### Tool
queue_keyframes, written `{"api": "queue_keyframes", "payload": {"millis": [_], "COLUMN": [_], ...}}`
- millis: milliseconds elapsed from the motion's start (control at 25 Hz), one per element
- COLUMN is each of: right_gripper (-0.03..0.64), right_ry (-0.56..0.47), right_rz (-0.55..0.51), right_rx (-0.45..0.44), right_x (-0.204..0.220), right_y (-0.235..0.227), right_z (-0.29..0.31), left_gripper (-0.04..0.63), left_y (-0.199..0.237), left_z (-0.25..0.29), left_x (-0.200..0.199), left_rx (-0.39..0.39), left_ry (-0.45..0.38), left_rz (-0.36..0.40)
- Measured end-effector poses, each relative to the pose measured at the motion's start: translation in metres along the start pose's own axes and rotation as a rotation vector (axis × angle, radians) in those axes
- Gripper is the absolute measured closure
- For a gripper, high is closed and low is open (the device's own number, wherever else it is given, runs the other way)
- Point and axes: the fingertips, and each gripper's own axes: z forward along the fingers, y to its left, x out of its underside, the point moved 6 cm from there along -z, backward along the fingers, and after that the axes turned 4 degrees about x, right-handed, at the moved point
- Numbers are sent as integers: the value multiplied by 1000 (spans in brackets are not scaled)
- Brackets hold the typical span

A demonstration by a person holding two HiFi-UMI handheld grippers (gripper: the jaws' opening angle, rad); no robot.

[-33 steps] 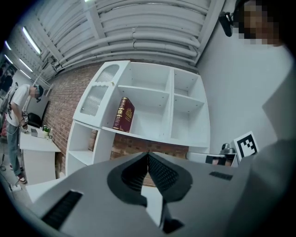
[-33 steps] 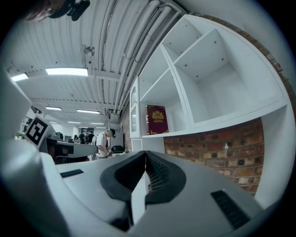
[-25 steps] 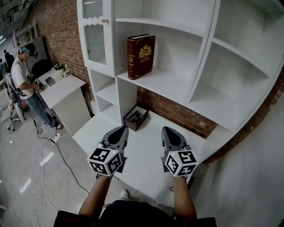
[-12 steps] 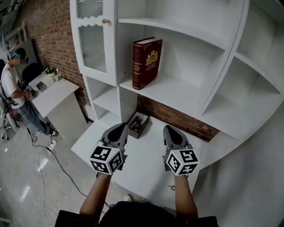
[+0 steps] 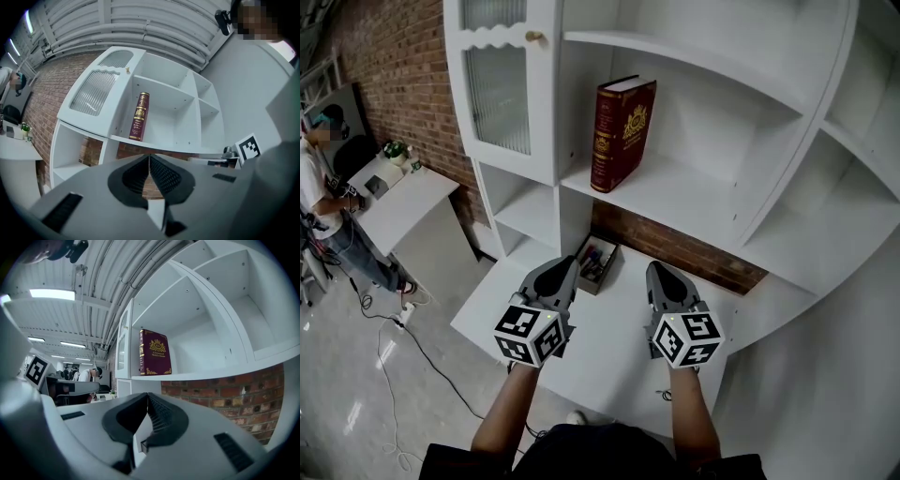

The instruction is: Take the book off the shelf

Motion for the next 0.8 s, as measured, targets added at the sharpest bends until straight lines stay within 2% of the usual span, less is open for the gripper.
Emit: {"api": "queue_keyframes", "payload": {"millis": [200,520,800], "right_gripper": [597,597,597], "right_ry": [9,14,3], "right_rz": [-8,-8,-11], "right_rx": [12,2,-15], "right_x": [4,5,2], "right_y": [2,-4,-7], "right_z": [0,0,0], "left_gripper": [578,578,577], "left_y": [7,23,17], "left_z": [8,23,51], "left_x": [0,-39,-60], "left_rx": [40,17,22], "left_ry": [32,-53,-49], "left_rz": [8,24,84]}}
